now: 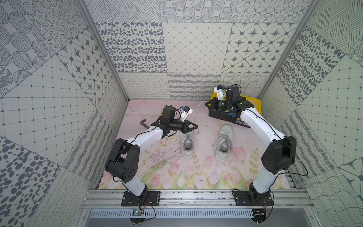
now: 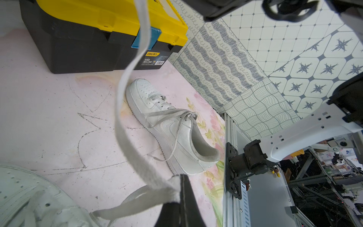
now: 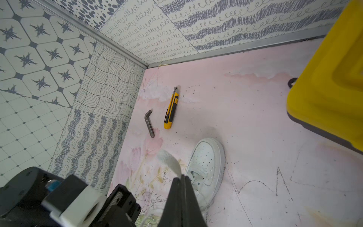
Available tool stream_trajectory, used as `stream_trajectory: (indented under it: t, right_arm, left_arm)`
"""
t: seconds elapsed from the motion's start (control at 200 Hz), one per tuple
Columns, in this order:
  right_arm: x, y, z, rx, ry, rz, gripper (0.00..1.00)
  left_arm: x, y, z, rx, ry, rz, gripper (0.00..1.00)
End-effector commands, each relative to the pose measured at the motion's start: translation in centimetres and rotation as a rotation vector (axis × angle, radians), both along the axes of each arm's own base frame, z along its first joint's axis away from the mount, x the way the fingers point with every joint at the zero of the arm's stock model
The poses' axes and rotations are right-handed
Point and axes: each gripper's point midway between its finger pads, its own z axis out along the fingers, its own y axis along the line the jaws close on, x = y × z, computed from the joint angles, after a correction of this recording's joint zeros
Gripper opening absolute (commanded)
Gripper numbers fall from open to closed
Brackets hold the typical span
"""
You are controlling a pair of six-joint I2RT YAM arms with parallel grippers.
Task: Tie the shoes
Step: Cross the shoelace with the shoelace.
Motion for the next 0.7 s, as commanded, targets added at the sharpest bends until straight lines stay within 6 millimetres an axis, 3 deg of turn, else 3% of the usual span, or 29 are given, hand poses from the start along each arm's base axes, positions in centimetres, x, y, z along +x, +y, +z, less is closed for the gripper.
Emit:
stream_trajectory:
  t: [0.0,0.115,0.185,0.295,0.395,0.54,0.695]
  right_arm:
    - [1.6,3.1,-1.7,-0.010,-0.025,0.062,0.00]
    - [2.8,5.7,-4.5,-0.015,0.013,0.098,0.00]
    - [3.7,6.0,-5.8,-0.031,0.021,0.095,0.16]
    - [4.7,4.1,-7.1,-0.076,0.014,0.062,0.46]
    - [4.8,0.9,-7.2,-0.136,-0.018,0.029,0.59]
    - [2.6,-2.5,-6.9,-0.201,-0.071,0.049,0.65]
    - [-2.2,-0.7,-7.1,-0.108,-0.186,0.206,0.60]
  left_arm:
    - [-0.2,0.2,1.4,-0.047,-0.042,-0.030,0.00]
    - [-0.2,0.5,1.3,-0.053,-0.034,-0.022,0.00]
    - [0.0,0.8,1.3,-0.056,-0.029,-0.011,0.00]
    - [0.3,1.1,1.2,-0.063,-0.021,0.001,0.00]
    - [0.7,1.3,1.2,-0.067,-0.012,0.013,0.00]
    - [1.2,1.4,1.2,-0.073,0.000,0.022,0.00]
    - [1.5,1.3,1.2,-0.074,0.009,0.024,0.00]
